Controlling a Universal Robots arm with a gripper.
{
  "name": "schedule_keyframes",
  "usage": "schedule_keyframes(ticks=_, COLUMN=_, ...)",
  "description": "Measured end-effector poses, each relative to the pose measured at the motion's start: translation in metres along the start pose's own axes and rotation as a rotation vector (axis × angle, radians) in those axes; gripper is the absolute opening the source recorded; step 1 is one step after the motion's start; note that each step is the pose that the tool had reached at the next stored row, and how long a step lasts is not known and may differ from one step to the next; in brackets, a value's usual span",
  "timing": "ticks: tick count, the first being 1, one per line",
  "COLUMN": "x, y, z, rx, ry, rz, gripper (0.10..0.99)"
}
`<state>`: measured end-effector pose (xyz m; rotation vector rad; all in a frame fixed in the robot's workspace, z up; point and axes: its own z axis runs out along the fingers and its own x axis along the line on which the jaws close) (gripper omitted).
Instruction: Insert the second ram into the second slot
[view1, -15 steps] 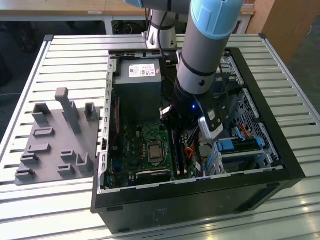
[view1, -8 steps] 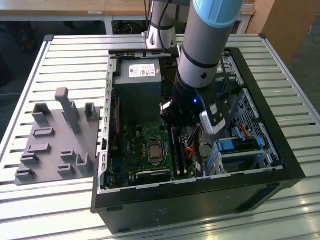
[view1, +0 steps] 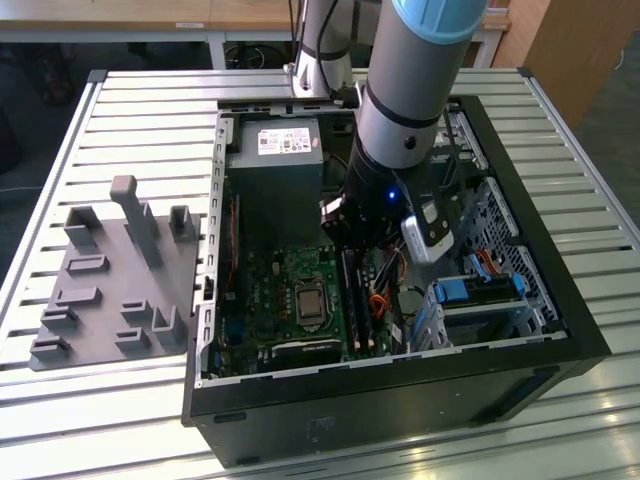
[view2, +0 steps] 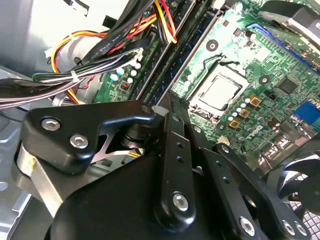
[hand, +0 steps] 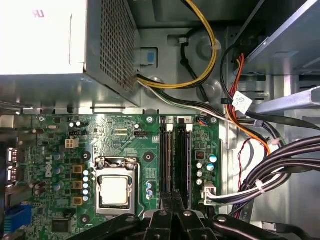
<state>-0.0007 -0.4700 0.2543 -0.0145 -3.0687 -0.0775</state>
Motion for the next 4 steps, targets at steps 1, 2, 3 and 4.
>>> schedule_keyframes(ticks=1, x=0.0000, y=0.0000, z=0.0000, rx=0.000, ry=0.0002, rz=0.000, gripper=0.106)
schedule_keyframes(ticks=2, x=0.0000, y=0.0000, z=0.0000, rx=0.000, ry=0.0003, rz=0.000, gripper=0.106)
schedule_keyframes(ticks=3, x=0.0000, y=0.0000, z=-0.0001, rx=0.000, ry=0.0005, rz=0.000, gripper=0.106)
schedule_keyframes(ticks=4, x=0.0000, y=0.0000, z=-0.0001, rx=0.000, ry=0.0007, rz=0.000, gripper=0.106)
